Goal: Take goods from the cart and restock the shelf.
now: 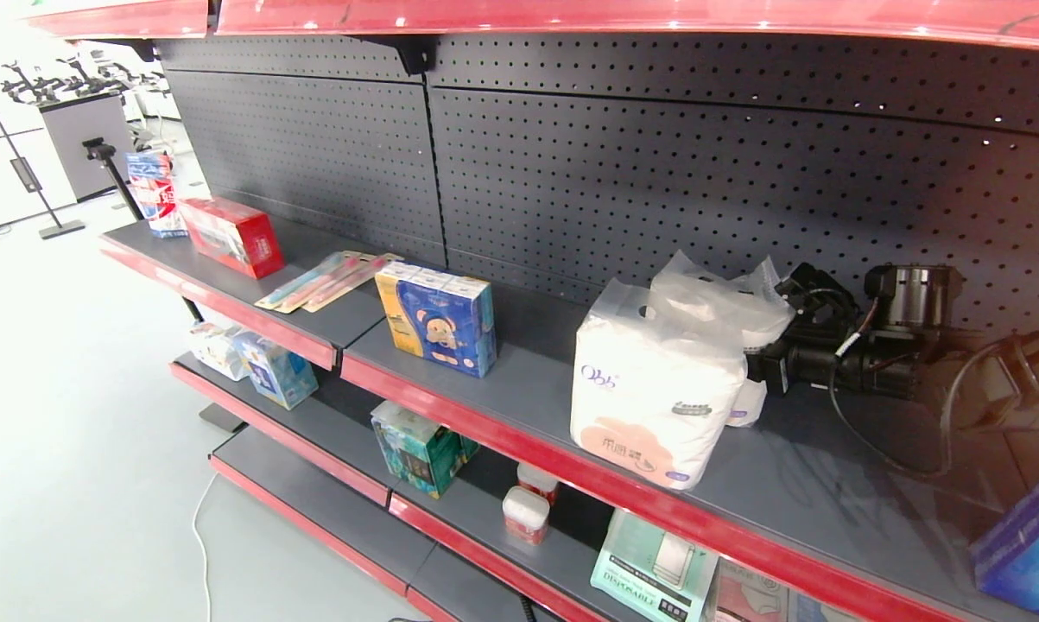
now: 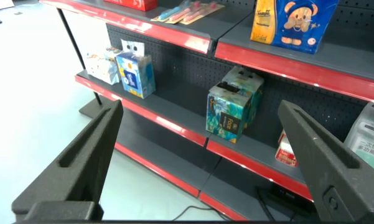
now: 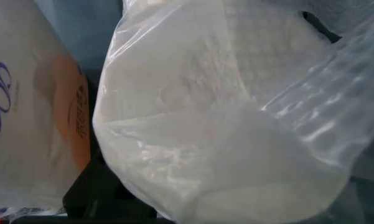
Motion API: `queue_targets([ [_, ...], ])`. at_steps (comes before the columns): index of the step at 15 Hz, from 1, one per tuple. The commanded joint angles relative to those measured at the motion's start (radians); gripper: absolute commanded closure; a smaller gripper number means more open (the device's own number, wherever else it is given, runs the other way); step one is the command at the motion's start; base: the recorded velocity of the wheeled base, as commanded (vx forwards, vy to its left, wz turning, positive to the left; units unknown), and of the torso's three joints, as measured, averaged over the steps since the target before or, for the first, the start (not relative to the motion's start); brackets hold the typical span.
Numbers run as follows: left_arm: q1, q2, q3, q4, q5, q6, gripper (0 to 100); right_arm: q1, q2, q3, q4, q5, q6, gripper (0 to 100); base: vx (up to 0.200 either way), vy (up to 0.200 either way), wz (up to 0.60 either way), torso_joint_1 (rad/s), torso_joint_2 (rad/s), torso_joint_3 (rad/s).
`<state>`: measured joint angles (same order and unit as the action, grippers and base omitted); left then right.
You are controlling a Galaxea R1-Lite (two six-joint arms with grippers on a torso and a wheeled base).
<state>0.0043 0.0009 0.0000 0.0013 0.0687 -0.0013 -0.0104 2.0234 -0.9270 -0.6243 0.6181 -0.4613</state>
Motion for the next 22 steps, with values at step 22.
queue_targets([
  [22,0.000,0.001,0.000,0.000,0.000,0.000,0,0.030,0.005,-0.026,-0.006,-0.051,0.055,100,0.000,0.000,0.00,0.000,0.00,0.000],
])
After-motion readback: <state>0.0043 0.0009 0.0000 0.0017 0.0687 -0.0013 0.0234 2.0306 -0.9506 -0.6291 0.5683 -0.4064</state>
